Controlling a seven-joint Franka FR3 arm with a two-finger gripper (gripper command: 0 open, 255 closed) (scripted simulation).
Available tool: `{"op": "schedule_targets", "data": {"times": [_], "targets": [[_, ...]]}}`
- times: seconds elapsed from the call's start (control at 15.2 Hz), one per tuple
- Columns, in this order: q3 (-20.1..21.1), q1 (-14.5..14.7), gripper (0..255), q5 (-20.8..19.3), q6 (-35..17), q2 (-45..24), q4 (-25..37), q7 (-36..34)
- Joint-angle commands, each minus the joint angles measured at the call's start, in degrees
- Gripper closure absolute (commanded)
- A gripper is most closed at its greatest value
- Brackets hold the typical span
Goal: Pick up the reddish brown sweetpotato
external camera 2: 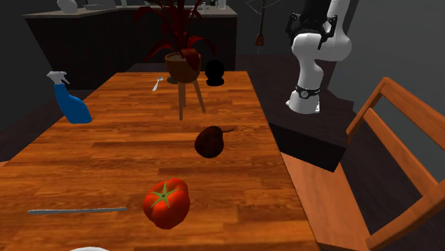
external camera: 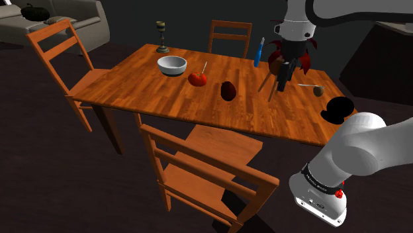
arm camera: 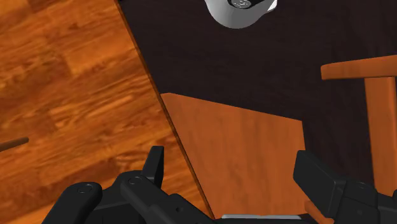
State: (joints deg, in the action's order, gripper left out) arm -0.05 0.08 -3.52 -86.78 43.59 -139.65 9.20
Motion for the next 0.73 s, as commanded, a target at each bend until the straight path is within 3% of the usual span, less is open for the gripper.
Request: {"op": "schedule_targets", "data": {"times": [0.0,0.66], "targets": [[0.0,0.0,0,0.0,0.0,0.0,0.0,0.0],[-6.8,-1.3,0,-3.32,-21.36,-14.44,-0.28,8.08]]}}
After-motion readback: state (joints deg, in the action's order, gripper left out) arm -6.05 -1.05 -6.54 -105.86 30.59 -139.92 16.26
